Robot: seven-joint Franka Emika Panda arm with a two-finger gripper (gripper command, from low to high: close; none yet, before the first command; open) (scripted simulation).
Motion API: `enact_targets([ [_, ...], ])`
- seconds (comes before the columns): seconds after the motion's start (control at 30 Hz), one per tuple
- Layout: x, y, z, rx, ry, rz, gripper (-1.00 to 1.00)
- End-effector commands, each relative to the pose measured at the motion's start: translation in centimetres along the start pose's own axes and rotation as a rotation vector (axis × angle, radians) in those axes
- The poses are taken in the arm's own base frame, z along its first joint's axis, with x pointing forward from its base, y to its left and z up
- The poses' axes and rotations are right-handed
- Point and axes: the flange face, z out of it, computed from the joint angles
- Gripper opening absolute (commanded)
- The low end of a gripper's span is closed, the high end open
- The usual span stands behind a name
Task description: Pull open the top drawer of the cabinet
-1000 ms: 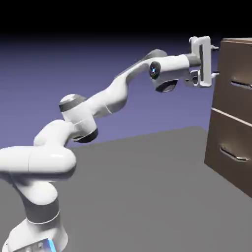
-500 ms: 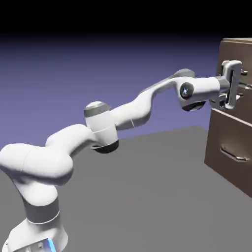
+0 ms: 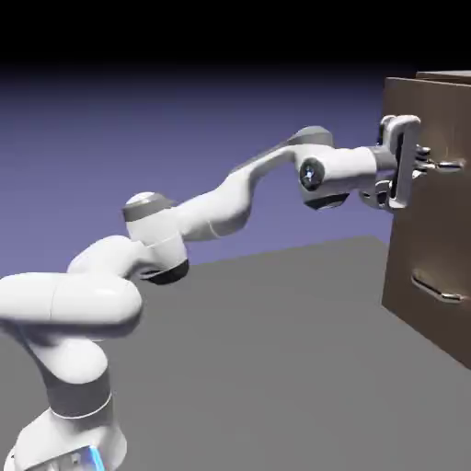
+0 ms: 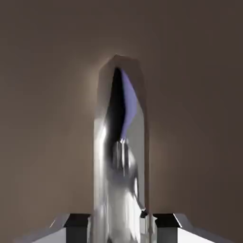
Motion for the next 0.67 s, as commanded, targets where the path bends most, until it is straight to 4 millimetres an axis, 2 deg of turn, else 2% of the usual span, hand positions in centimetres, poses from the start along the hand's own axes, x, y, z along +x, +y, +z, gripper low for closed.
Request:
enact_targets([
  [0.0,0.0,0.0,-0.9,-0.001,0.001,0.000,-1.00],
  [0.5,0.0,0.0,-15.9,-0.001,0.001,0.000,-1.00],
  [0.53,0.0,0.0,-15.9,-0.001,0.001,0.000,1.00],
  [0.57,0.0,0.0,-15.9,-0.001,0.001,0.000,1.00],
  [0.63,-0.1,0.0,-18.3,0.000,0.001,-0.001,1.00],
])
